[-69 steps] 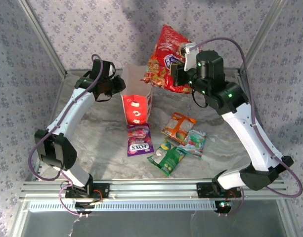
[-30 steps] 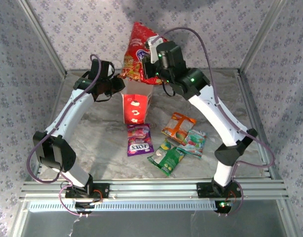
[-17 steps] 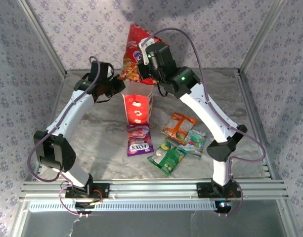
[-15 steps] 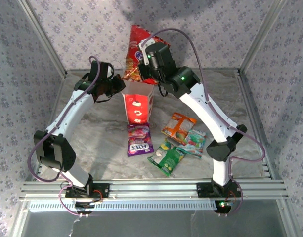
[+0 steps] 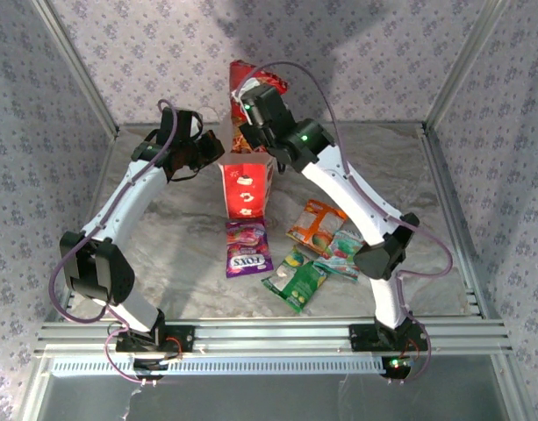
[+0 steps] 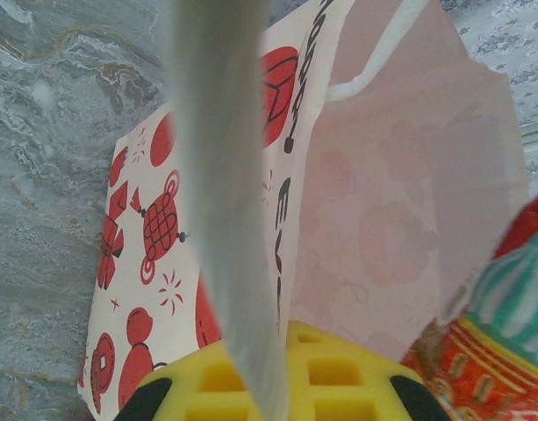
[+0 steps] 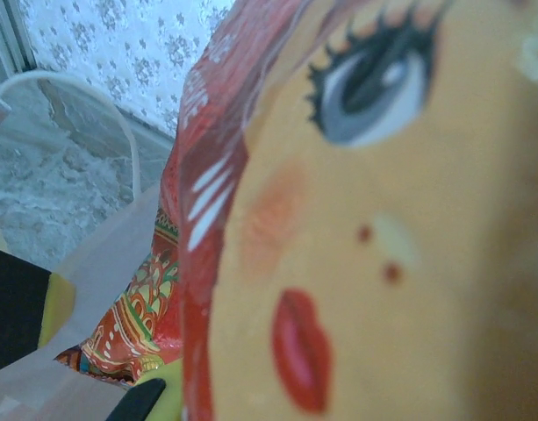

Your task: Place the snacks into the paper bag

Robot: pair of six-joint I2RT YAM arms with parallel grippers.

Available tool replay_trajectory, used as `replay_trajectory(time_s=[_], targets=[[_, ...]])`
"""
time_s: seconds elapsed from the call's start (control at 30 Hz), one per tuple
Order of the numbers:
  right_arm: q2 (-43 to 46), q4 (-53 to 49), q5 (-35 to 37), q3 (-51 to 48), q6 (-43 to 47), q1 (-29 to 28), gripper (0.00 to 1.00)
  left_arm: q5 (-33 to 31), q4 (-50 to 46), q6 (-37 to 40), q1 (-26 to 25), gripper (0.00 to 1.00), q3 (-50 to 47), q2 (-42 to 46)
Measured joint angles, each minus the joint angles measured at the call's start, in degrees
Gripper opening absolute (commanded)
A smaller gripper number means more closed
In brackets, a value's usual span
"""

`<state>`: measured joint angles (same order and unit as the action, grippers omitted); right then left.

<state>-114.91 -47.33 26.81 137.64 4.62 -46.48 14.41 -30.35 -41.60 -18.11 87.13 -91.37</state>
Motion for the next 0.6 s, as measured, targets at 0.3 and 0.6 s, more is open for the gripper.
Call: replay_trajectory(time_s=[0.3, 0.6], targets=[[-1.79, -2.58, 1.03, 2.14, 4.31, -1.62, 0.0, 1.09, 0.55, -0.31, 0.0, 0.02, -0.61, -0.02], [-1.79, -5.99, 1.92, 3.21, 6.38, -2.32, 0.0, 1.49, 2.45, -1.88, 0.0, 0.03, -2.23, -0.02]])
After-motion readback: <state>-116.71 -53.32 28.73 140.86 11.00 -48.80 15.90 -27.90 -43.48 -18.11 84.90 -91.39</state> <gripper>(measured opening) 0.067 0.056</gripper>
